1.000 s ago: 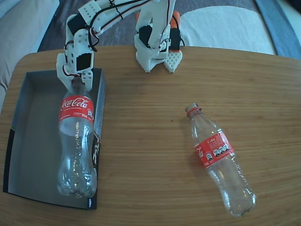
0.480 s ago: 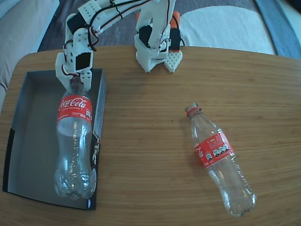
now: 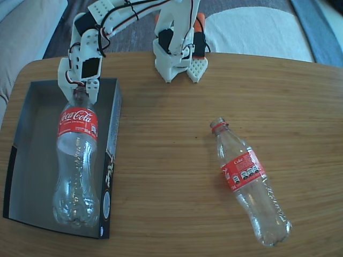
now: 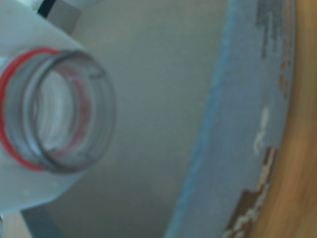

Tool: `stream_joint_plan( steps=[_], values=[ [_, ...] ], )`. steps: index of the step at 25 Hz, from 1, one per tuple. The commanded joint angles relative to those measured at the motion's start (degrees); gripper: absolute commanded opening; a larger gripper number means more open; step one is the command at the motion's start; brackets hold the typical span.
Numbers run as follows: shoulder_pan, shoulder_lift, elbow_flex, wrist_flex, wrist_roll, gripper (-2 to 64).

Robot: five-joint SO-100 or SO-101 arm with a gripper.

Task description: Grasp the bottles and put them in the box.

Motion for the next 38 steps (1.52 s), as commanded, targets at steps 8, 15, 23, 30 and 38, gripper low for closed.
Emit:
stream_joint_plan(
  steps=[8, 15, 23, 30, 38],
  values=[
    [0.18, 1.05, -3.69, -0.7, 0.26, -0.3],
    [0.18, 1.32, -3.69, -1.05, 0.44, 4.5],
    [0.7, 0.62, -3.52, -7.56, 8.17, 26.3],
    [0.7, 0.7, -3.16, -7.56, 8.7, 26.3],
    [-1.67, 0.53, -7.56, -6.94, 9.67, 26.3]
  ],
)
